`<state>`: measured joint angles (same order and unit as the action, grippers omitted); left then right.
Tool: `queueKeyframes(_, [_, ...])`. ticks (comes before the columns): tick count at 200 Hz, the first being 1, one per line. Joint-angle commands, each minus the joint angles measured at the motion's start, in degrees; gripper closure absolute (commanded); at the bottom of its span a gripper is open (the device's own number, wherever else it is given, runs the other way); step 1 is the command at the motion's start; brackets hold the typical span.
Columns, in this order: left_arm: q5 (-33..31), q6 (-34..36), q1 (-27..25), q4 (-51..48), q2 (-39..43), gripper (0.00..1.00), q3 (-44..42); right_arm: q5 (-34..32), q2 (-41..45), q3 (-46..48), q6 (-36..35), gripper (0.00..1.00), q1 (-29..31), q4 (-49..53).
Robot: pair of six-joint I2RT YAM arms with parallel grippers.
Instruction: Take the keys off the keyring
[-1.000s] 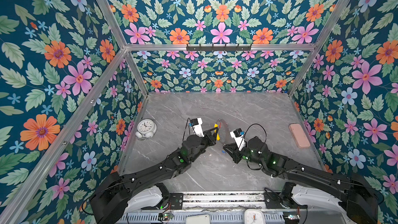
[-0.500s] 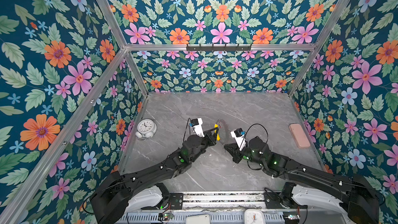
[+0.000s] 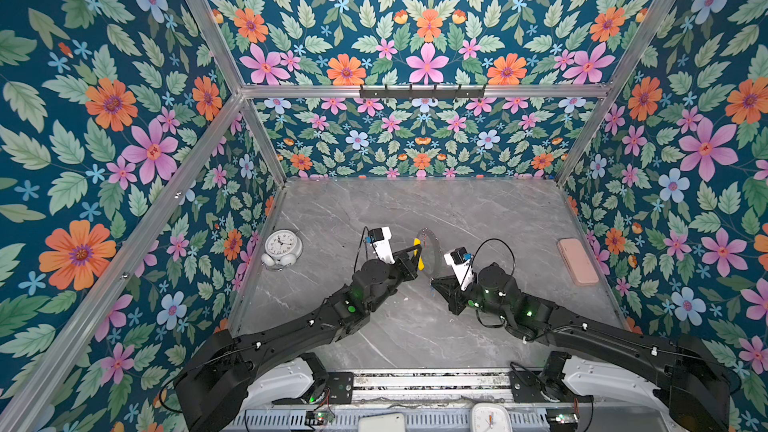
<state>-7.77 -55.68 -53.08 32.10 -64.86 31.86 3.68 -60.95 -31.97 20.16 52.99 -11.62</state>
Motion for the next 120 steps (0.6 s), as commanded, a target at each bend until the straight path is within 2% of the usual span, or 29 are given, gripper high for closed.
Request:
queueKeyframes(1, [0.27, 0.13, -0.19, 1.13, 0.05, 1.00, 0.49, -0.85, -0.05, -0.64, -0.49, 0.88, 0.00, -0.91])
queueKeyframes(21, [0.29, 0.13, -0.27, 0.96, 0.08, 1.00, 0.50, -1.19, -0.21, -0.80, -0.57, 0.89, -0.04, -0.65])
queueKeyframes(72, [0.18, 0.15, -0.35, 0.95, 0.11, 1.00, 0.43, -1.06, -0.05, -0.81, -0.31, 0.83, -0.02, -1.39])
queueKeyframes(120, [0.12, -0.08, -0.44, 1.08, -0.06, 1.00, 0.23, -1.31, -0.44, -1.18, -0.04, 0.89, -0.01, -1.96])
